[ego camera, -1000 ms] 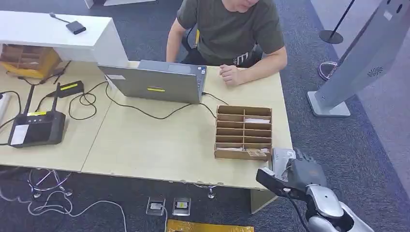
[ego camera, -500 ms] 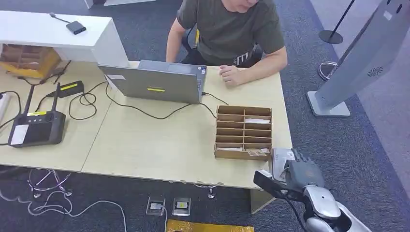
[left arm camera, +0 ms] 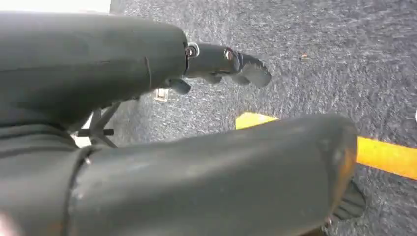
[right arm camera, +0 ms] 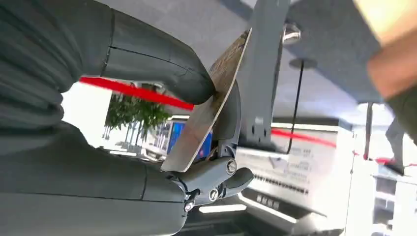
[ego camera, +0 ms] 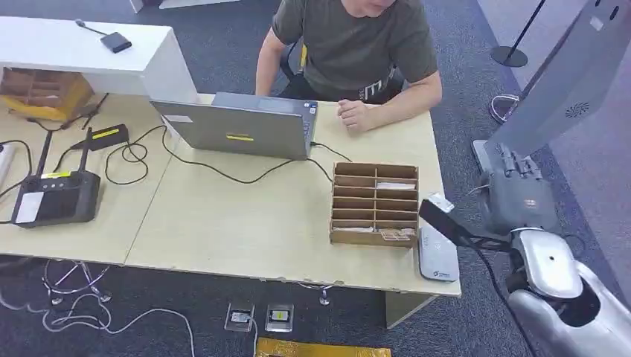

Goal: Pass the card to the sensor for recognition and then transmit it.

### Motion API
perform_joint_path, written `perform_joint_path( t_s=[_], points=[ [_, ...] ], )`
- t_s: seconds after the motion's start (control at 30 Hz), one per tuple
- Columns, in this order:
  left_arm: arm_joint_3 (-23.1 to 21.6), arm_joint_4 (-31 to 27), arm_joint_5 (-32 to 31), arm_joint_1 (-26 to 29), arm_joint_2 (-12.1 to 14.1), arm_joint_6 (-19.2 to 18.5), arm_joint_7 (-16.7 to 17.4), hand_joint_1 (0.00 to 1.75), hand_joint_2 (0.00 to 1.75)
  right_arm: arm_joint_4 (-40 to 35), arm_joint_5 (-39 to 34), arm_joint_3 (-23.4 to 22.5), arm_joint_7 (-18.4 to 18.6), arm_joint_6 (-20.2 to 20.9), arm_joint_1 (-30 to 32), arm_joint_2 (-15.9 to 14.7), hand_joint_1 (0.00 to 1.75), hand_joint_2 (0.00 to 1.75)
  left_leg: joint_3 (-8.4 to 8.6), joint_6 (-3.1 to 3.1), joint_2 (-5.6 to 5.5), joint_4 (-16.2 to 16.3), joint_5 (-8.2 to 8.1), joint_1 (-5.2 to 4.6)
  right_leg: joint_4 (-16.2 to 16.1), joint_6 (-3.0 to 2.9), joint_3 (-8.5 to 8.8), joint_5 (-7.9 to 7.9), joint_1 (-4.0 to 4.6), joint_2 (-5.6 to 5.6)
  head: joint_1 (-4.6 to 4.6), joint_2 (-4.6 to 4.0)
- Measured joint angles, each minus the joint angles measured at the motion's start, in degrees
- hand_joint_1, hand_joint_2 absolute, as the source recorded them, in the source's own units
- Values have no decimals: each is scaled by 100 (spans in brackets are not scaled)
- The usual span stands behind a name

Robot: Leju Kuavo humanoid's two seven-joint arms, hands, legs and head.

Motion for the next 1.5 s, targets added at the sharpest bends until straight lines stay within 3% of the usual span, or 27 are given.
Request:
perform_joint_path(
  t_s=[0.17,0.47,0.73,1.07,1.23,1.5],
  points=[
    [0,0,-28,-2,0,0,0,0,0,-535,-94,-282,-2,317,-427,-78,175,175,-2,0,0,-1,-1,1,0,0,-1,0,0,4,0,0],
    [2,0,13,-11,-33,57,0,0,0,-638,-385,294,-42,-499,-1025,184,175,175,-5,-1,-1,-3,0,5,4,0,3,0,4,1,0,0],
    [2,0,57,-16,-63,273,162,0,0,268,-1161,1306,-300,-1465,-1521,860,175,175,-8,-2,-5,-3,1,8,6,-1,1,-1,6,-2,0,0],
    [4,0,160,-18,-140,468,260,0,0,1705,-1642,2212,-538,-2066,-2113,1790,175,175,-11,-3,-18,-2,4,9,6,-2,-2,-1,8,-18,0,0],
    [4,0,138,-16,-142,446,262,0,0,2117,-1709,2462,-490,-2204,-2320,1972,175,175,-11,-2,-17,-2,4,9,5,-2,-2,-1,8,-17,2,0],
    [4,0,70,-15,-133,393,284,0,0,2293,-1722,2698,-190,-2359,-2392,1935,175,175,-8,-2,-15,-1,4,8,3,-2,-5,-1,7,-13,2,0]
  ],
)
